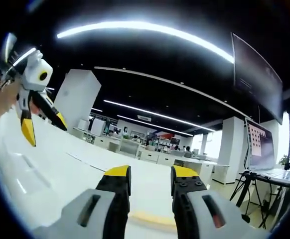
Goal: Snap each plastic latch of the storage box into its locked position after aligning the lid with the box until every specified latch is closed and the lid sits flush.
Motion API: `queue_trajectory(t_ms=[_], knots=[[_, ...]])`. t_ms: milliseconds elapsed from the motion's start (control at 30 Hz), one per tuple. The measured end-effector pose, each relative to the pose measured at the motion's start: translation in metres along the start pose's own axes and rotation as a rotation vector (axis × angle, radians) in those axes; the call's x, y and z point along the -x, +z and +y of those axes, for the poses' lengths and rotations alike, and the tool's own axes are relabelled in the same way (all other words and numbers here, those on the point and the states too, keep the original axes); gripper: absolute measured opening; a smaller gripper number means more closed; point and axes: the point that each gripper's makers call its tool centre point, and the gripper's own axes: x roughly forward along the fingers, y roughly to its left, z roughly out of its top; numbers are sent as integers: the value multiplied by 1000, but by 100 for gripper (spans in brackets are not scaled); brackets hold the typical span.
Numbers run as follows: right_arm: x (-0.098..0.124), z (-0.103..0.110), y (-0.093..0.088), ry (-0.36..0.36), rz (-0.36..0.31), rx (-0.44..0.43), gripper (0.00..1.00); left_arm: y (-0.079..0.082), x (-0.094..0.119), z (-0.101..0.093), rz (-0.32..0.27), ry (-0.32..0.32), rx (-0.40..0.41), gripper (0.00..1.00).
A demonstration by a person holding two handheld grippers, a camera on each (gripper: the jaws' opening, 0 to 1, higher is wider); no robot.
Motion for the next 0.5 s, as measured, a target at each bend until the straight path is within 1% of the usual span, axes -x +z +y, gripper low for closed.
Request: queue_trajectory(t_ms=[67,133,200,233,267,333,500], knots=[[0,-1,0,-4,-1,-1,31,1,-10,-1,14,-18,-7,71],[-1,-3,-1,-8,2,-1,31,-2,-27,-5,56,-48,-30,71],[-2,-4,-2,-10,5,-4,31,-3,-35,-7,71,-58,-41,71],[-2,-4,-3,-10,5,-6,31,-5,-45,-10,99,-79,-59,71],[-2,-4,-3,-10,5,-7,31,-6,-47,-11,104,-83,-65,71],[-4,-4,-5,-10,8,-5,31,-5,-64,-16,120,-107,-92,71],[-6,-6,-10,-17,28,7,31,-7,-88,-25,160,-156,-116,69]])
